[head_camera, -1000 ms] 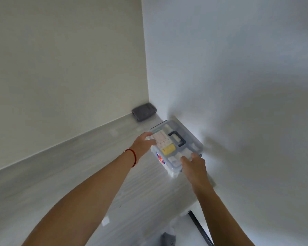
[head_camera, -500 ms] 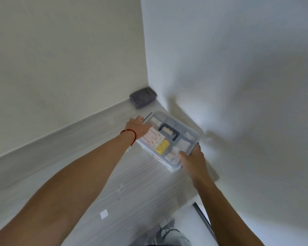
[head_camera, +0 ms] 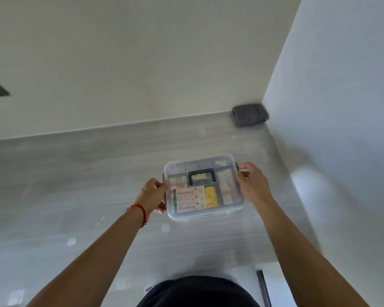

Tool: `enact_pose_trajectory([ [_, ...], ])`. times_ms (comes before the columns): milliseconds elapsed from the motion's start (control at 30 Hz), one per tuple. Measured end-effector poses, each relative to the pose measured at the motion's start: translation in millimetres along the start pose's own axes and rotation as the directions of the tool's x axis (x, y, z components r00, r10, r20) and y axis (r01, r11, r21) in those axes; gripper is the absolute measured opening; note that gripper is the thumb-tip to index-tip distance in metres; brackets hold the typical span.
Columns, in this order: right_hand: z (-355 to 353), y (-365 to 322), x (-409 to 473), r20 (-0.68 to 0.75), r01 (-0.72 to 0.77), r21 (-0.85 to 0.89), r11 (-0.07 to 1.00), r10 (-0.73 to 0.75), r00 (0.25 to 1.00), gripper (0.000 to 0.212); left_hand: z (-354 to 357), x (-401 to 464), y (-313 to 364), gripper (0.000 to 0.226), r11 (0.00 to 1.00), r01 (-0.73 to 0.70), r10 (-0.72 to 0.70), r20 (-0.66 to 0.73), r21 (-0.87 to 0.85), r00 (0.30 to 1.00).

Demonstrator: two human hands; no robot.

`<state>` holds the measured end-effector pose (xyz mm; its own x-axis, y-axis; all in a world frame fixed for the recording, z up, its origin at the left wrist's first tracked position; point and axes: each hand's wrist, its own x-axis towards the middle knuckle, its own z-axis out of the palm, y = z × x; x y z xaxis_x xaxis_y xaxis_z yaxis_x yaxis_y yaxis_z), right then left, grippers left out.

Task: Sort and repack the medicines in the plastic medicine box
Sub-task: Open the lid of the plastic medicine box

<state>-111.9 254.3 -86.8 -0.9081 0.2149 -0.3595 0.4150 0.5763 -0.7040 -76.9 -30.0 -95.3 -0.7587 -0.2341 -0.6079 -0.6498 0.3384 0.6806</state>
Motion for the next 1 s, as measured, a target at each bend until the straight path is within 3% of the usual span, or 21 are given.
enact_pose_trajectory([
  [100,0,4,7,0.055,0.012,0.051,0.999,-0.015,0.998,0.024,-4,-7,-20,0.031,0.972,0.013,-0.009,0.020,-0.235,1.000],
  [167,-1,10,12,0.077,0.014,0.094,0.996,-0.021,0.997,0.032,-1,-9,-25,0.030,0.954,-0.008,0.007,-0.006,-0.298,1.000],
  [400,3,13,1,0.088,0.206,-0.186,0.961,-0.193,0.977,0.029,9,-10,-19,0.034,0.987,-0.158,0.158,-0.200,0.013,0.967],
  [567,11,11,-15,0.136,0.205,-0.302,0.931,-0.170,0.976,0.017,4,-3,-6,0.035,0.971,-0.168,0.203,-0.212,0.170,0.956],
  [667,15,7,-16,0.150,0.220,-0.379,0.899,-0.175,0.973,0.024,8,-1,-2,0.035,0.949,-0.177,0.235,-0.212,0.262,0.949],
  [900,12,1,-18,0.201,0.236,-0.409,0.882,-0.165,0.966,0.030,11,6,-8,0.038,0.931,-0.120,0.219,-0.265,0.345,0.939],
  [1000,7,3,-16,0.218,0.227,-0.371,0.901,-0.153,0.964,0.029,9,8,-10,0.028,0.932,-0.067,0.174,-0.278,0.357,0.945],
])
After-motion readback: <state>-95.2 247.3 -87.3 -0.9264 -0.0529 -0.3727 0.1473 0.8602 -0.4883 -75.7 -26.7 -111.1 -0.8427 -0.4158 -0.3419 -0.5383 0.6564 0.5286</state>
